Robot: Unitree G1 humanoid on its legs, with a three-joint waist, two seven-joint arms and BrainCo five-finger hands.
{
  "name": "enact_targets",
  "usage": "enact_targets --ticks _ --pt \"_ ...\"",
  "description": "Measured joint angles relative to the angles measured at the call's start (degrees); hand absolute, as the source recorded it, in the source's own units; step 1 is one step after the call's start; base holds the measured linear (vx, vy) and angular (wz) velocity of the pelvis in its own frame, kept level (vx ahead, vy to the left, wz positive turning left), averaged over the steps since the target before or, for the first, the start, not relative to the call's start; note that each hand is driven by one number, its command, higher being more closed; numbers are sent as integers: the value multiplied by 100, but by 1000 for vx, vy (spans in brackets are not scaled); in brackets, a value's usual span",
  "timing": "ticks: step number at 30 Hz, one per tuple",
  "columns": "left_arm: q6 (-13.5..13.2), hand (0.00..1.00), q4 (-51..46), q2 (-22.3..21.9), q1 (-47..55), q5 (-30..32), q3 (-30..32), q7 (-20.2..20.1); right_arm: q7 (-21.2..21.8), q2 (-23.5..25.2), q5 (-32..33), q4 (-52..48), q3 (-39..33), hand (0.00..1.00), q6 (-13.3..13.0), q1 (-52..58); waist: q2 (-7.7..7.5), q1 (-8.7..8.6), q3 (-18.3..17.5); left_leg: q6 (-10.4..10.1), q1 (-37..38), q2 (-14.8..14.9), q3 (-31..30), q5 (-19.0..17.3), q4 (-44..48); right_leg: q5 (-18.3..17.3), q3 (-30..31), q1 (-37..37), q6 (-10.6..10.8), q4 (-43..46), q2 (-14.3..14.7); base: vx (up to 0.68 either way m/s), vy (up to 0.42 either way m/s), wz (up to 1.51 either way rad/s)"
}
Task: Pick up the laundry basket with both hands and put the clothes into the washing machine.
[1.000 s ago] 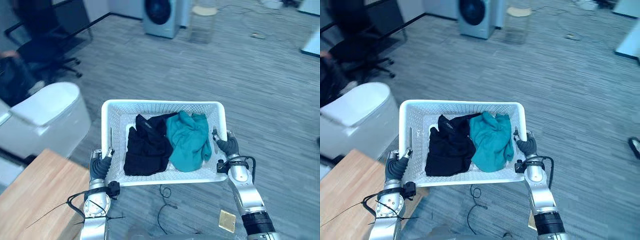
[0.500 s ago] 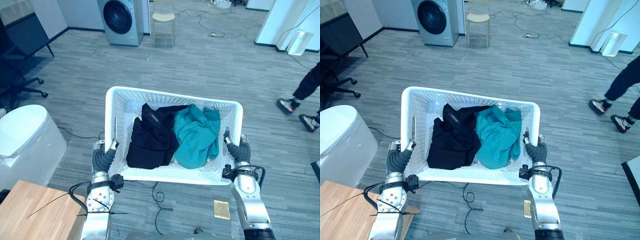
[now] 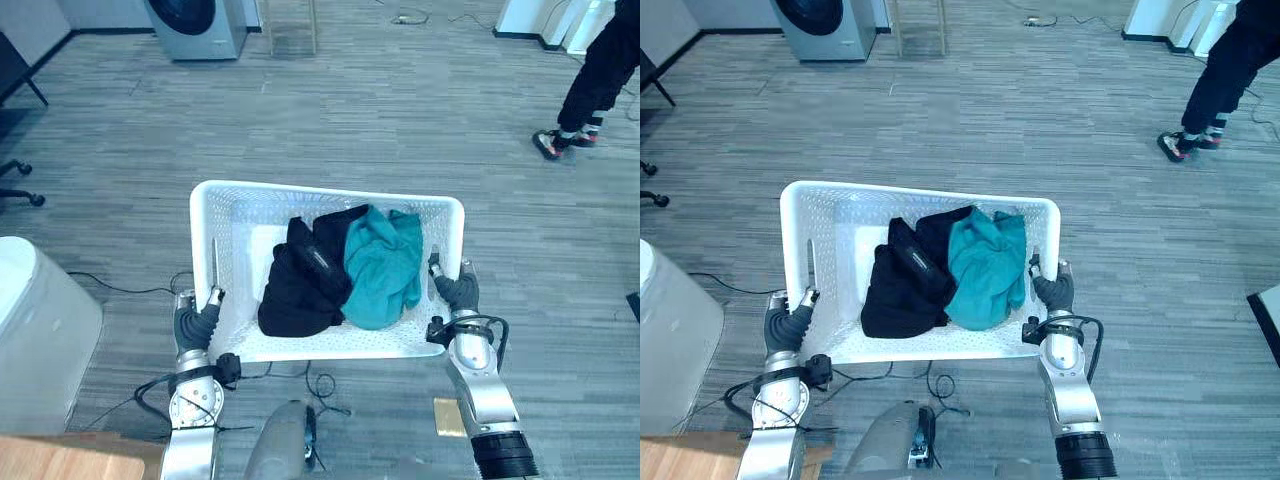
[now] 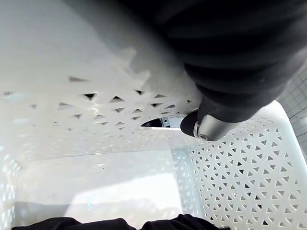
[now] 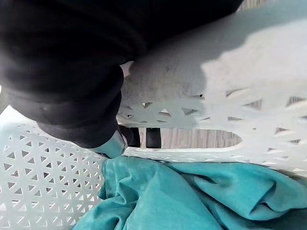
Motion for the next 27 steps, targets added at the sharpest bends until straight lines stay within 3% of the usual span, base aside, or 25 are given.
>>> enact_targets --ticks 1,2,3,5,7,8,9,10,11,12,13,14,15,16,17,18,19,20,21,22,23,25,26,27 --pt "78 100 1 92 10 12 -22 -3 48 106 -5 155 -33 100 7 2 -43 -46 17 92 480 -64 -23 -165 -181 815 -161 -340 -11 1071 6 747 163 14" --pt "187 100 3 96 12 62 -17 3 83 159 -65 186 -33 100 24 51 1 -92 46 149 1063 -105 -118 -249 -479 854 -500 -583 -107 1936 15 626 98 16" --pt "212 100 2 94 10 102 -26 1 83 158 -111 164 -34 100 24 91 41 -105 67 153 1393 -105 -170 -252 -717 820 -708 -681 -238 2216 28 629 75 16" --pt "209 100 -119 97 -2 153 -79 2 81 134 -174 -279 -42 100 60 310 215 -167 79 152 2338 27 -382 -251 -1519 534 -1405 -1098 -977 2132 139 550 12 27" --pt "110 100 -180 109 -158 155 -83 5 80 140 -186 -687 -129 100 56 385 258 -395 58 129 2838 137 -645 -261 -1982 330 -1811 -1651 -1260 1026 109 664 -52 62" --pt "106 100 -177 105 -235 155 -115 3 80 128 -186 -754 -187 100 54 382 272 -432 50 30 2969 204 -700 -314 -2072 338 -1873 -1784 -1272 563 117 768 -133 66" --pt "98 100 -147 155 -423 184 -233 -8 74 123 -173 -770 -360 100 40 378 331 -472 47 -174 3331 372 -758 -425 -2340 569 -2067 -1960 -1260 -1220 113 521 -102 43" --pt "90 100 -110 180 -469 197 -235 -11 71 146 -172 -751 -389 100 39 376 283 -502 11 -233 3467 401 -744 -443 -2434 879 -2100 -1952 -1206 -2151 119 808 -222 50" --pt "92 100 -26 252 -521 205 -207 -4 68 205 -173 -703 -371 100 40 376 89 -571 -83 -396 3692 367 -761 -468 -2541 1401 -2057 -1951 -1190 -3451 67 555 -197 37" --pt "92 100 45 233 -517 205 -223 -3 68 184 -177 -675 -370 100 42 386 97 -615 -92 -509 3868 413 -839 -530 -2529 1856 -2026 -1964 -1237 -3317 93 874 -302 44" --pt "99 100 200 120 -506 217 -273 -6 68 119 -180 -610 -370 100 69 444 227 -654 -201 -580 4026 670 -973 -524 -2307 2368 -2021 -1935 -1653 -2911 293 758 -253 16" --pt "107 100 311 -4 -513 252 -265 -8 73 53 -189 -573 -366 100 130 414 453 -617 -211 -910 3852 903 -1024 -265 -1639 1921 -2129 -1956 -1762 -2405 464 766 -250 -2" --pt "107 100 344 -40 -510 261 -246 -7 75 29 -192 -573 -352 100 135 418 490 -596 -206 -964 3684 936 -1048 0 -1151 1720 -2143 -1946 -1808 -2217 534 739 -259 -25" --pt "114 100 392 -95 -504 260 -228 -7 74 -25 -190 -572 -313 100 145 428 602 -594 -175 -915 3163 1050 -1052 934 40 1375 -2218 -1720 -1933 -2125 681 747 -242 -20" --pt "117 100 418 -127 -491 257 -237 -20 66 -86 -167 -571 -294 100 177 439 706 -554 -133 -977 2590 1293 -1060 2545 1274 1126 -2247 -1241 -2021 -2341 869 884 -249 -15" --pt "115 100 442 -129 -503 250 -252 -22 44 -116 -158 -572 -295 100 192 434 761 -546 -135 -961 2258 1453 -1048 2569 2015 1057 -2269 -1020 -2042 -2470 975 721 -161 -25" --pt "112 100 459 -122 -481 201 -283 -22 -29 -124 -155 -567 -277 100 197 426 807 -451 -111 -532 1627 1783 -842 2176 3362 997 -2254 -482 -2129 -2745 1197 681 -140 -32" --pt "110 100 490 -95 -468 197 -280 -22 -52 -108 -154 -567 -257 100 197 470 722 -355 -64 -144 1166 1886 -613 1694 4029 945 -2195 123 -2164 -3075 1252 529 -107 -31" --pt "97 100 490 -73 -435 195 -280 -21 -53 -102 -154 -567 -236 100 197 480 672 -348 -59 -54 969 1870 -493 1505 4088 924 -2138 382 -2165 -3256 1228 782 -128 -17" --pt "34 100 486 -69 -367 174 -270 -20 -60 -111 -154 -582 -207 100 195 472 645 -320 -64 -56 590 1777 -296 1110 3864 867 -2057 818 -2173 -3572 1178 640 -75 -9" --pt "-8 100 483 -75 -364 171 -267 -20 -66 -116 -154 -592 -207 100 185 468 642 -275 -67 -69 401 1710 -193 959 3619 777 -2029 997 -2116 -3700 1134 735 -39 -15" --pt "-47 100 481 -130 -370 155 -250 -35 -75 -169 -142 -565 -206 100 160 422 691 -199 -46 -296 -171 1288 -54 594 1837 418 -1949 1494 -1935 -3987 981 577 84 -5" --pt "-42 100 482 -132 -370 156 -243 -54 -74 -169 -135 -522 -206 100 157 414 671 -187 -35 -329 -219 1128 -12 590 1215 319 -1953 1614 -1873 -4026 899 595 157 6" --pt "-35 100 482 -135 -364 156 -241 -91 -74 -190 -100 -380 -206 100 131 349 611 -158 -2 -547 -235 829 59 728 -130 107 -1933 1864 -1823 -4117 711 591 179 -6"
